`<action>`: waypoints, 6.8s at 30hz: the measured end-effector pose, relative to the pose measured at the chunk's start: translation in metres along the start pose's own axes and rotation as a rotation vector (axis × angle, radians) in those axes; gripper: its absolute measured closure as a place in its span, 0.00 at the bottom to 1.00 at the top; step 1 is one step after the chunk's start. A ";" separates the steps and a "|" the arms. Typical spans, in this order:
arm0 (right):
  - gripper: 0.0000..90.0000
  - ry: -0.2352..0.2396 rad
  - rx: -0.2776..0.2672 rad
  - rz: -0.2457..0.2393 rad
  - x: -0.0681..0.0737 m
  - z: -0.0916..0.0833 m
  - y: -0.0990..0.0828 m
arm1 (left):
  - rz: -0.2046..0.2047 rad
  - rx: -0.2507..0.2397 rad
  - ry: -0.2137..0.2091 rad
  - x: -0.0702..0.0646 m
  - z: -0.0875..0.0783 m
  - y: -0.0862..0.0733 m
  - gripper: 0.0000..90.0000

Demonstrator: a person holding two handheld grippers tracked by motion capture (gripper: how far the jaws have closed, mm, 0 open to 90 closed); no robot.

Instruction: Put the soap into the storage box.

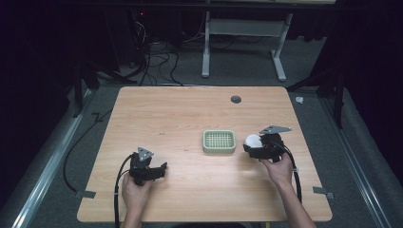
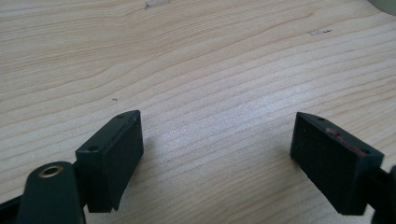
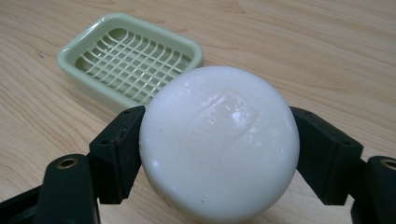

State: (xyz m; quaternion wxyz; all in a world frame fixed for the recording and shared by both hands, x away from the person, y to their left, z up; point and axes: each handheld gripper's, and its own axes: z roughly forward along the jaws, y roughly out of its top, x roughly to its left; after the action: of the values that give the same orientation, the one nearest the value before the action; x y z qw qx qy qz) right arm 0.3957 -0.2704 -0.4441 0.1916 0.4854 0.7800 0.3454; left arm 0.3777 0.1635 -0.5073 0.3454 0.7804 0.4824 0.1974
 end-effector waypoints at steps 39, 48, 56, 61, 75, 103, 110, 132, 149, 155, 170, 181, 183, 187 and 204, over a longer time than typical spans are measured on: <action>0.27 0.075 -0.006 -0.048 0.024 0.017 0.038 | 0.002 0.000 0.002 0.000 0.000 0.000 0.20; 0.28 0.089 0.006 -0.064 0.030 0.027 0.045 | 0.002 0.000 0.002 0.000 0.000 0.000 0.20; 0.28 0.090 0.013 -0.080 0.037 0.033 0.051 | 0.002 0.000 0.002 0.000 0.000 0.000 0.20; 0.27 0.101 0.014 -0.088 0.041 0.038 0.053 | 0.002 0.000 0.001 0.000 0.000 0.000 0.20; 0.27 0.116 0.032 -0.099 0.049 0.052 0.059 | 0.001 0.000 0.001 0.000 0.000 0.000 0.20; 0.27 0.088 0.099 -0.123 0.056 0.084 0.060 | 0.001 -0.001 0.000 0.000 0.000 0.000 0.20; 0.27 0.088 0.114 -0.116 0.054 0.088 0.059 | 0.001 -0.001 0.000 0.000 0.000 0.000 0.20; 0.27 0.089 0.144 -0.112 0.053 0.097 0.055 | 0.001 -0.001 0.001 0.000 0.000 0.000 0.20; 0.26 0.081 0.146 -0.118 0.055 0.096 0.055 | 0.001 -0.001 0.000 0.000 0.000 0.000 0.20; 0.23 0.091 0.116 -0.105 0.054 0.090 0.057 | 0.001 -0.001 0.001 0.000 0.000 0.000 0.20; 0.21 0.096 0.061 -0.090 0.050 0.075 0.061 | 0.001 -0.001 0.001 0.000 0.000 0.000 0.20; 0.21 0.102 0.029 -0.083 0.046 0.064 0.062 | 0.002 -0.001 0.001 0.000 0.000 0.000 0.20; 0.21 0.101 0.030 -0.082 0.046 0.063 0.062 | 0.002 0.000 0.001 0.000 0.000 0.000 0.20; 0.21 0.102 0.017 -0.076 0.044 0.060 0.063 | 0.001 -0.001 0.001 0.000 0.000 0.000 0.20; 0.22 0.101 -0.027 -0.073 0.041 0.044 0.064 | 0.003 0.000 0.003 -0.001 0.000 0.000 0.20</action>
State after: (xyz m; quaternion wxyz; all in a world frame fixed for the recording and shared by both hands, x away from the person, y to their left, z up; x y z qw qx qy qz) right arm 0.4453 -0.2002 -0.4265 0.1710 0.4358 0.8012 0.3727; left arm 0.3776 0.1630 -0.5075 0.3446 0.7808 0.4817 0.1990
